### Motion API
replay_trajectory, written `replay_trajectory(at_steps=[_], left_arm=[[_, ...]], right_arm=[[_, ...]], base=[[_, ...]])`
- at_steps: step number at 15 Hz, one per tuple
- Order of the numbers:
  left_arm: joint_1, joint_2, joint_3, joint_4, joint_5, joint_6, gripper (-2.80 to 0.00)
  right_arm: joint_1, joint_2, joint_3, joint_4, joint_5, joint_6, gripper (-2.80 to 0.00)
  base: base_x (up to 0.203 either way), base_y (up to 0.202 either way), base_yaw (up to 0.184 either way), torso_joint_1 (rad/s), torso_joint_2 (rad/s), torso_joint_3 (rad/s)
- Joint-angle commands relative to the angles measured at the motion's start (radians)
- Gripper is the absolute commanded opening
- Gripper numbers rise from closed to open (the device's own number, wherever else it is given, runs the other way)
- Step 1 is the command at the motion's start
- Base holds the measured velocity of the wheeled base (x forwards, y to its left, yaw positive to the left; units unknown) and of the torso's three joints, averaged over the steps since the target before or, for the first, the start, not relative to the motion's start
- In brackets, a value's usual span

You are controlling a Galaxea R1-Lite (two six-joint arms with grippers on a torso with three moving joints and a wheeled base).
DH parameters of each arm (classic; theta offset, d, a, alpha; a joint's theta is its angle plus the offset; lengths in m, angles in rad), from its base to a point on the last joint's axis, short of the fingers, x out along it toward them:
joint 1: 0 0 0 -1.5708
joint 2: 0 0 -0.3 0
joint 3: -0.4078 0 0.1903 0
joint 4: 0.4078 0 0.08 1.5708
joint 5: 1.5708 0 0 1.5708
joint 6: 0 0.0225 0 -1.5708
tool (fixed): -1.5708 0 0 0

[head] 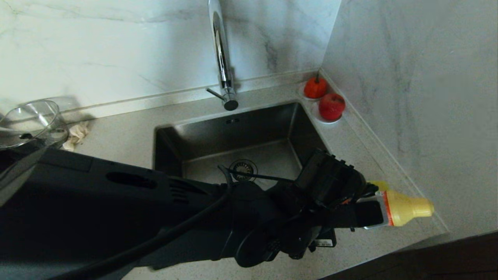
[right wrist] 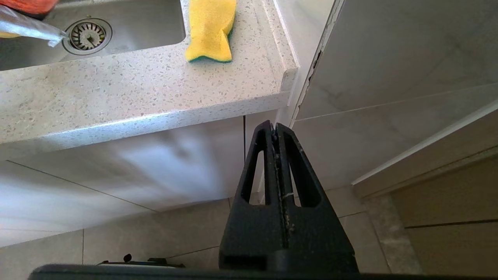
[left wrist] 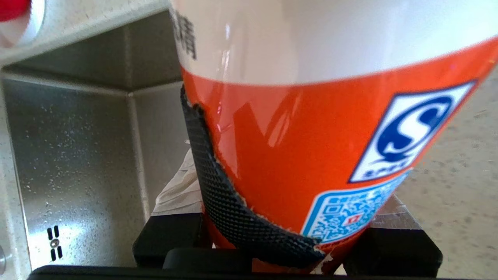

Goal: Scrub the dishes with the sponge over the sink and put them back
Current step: Squeeze it onto the sponge

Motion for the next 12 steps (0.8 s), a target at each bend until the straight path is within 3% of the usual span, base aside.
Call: replay_trajectory(at_steps=[1,4,8,12], left_arm=[[0.005,0.035,-0.028,0.0,0.036,0.011,-2.8],[0.005,0.079,-0.081,0.007,0.07,0.013,-2.8],[0.004,0.132,-0.086,0.004,0.188,0.013,-2.8],[0.004,0.161,-0.094,0.0,0.249,0.011,-2.8]], right_arm=[[0.001,0.0,0.0,0.0,0.0,0.0,-2.8],[0.0,0.0,0.0,0.0,0.0,0.0,-2.8],[0.001,0.0,0.0,0.0,0.0,0.0,-2.8],[0.001,0.0,0.0,0.0,0.0,0.0,-2.8]], base=[[0.0,0.0,0.0,0.0,0.0,0.0],[0.0,0.0,0.0,0.0,0.0,0.0],[0.0,0.0,0.0,0.0,0.0,0.0],[0.0,0.0,0.0,0.0,0.0,0.0]])
